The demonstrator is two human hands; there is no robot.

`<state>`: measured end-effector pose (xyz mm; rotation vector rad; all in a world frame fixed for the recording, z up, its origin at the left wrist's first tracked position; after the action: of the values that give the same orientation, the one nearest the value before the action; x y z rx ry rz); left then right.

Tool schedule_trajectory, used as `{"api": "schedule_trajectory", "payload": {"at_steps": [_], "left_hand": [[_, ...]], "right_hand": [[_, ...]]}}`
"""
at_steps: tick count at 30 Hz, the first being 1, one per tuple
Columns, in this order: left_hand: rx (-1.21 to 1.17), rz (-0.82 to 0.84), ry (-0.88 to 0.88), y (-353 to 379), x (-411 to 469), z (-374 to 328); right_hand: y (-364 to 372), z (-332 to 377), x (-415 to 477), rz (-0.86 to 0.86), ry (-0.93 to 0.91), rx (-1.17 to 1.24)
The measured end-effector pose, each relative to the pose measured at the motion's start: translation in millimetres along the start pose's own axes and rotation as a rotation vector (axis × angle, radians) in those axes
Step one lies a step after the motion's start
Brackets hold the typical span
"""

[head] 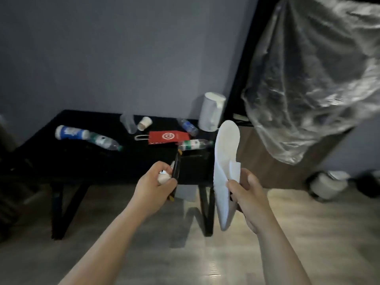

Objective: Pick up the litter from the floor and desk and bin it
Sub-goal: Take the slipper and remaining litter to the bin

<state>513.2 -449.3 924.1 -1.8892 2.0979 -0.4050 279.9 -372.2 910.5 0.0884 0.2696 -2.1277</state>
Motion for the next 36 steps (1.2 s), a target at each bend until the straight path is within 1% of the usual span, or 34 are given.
{"api": "schedule_trajectory", "payload": {"at_steps": [4, 7, 13, 16, 20, 23, 29, 36], "left_hand": [[0.007, 0.158, 0.101, 117, -32, -59], [0.002, 0.269, 0.145, 210, -70, -99], [-0.025, 0.437, 0.257, 353, -132, -166], [-0.038, 0.549, 0.283, 418, -158, -194], [-0.050, 0.682, 0.278, 495, -180, -217], [-0.061, 0.778, 0.274, 550, -183, -228], [-0.087, 0.874, 0.295, 651, -139, -259], [-0.076, 0.971, 0.344, 762, -72, -318]], "right_hand": [[-136, -19, -12, -0.165, 0.025, 0.047], [-246, -35, -26, -0.293, 0.029, 0.071], [-412, -68, -61, -0.540, 0.044, 0.121], [-477, -84, -81, -0.648, 0.064, 0.138], [-542, -103, -95, -0.775, 0.080, 0.141], [-579, -117, -86, -0.845, 0.108, 0.153], [-641, -130, -19, -0.955, 0.128, 0.148], [-700, -109, 69, -1.020, 0.131, 0.117]]}}
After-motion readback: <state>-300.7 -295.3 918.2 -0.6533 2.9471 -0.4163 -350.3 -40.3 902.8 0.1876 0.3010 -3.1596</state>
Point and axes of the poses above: each hand's wrist, its own x-axis towards the middle knuckle, its own y-axis out of the palm, z = x × y, the point moved 9 cm from there along x, towards the middle knuckle, and after that the axes turned 6 degrees about -z, right-handed, at the moved point
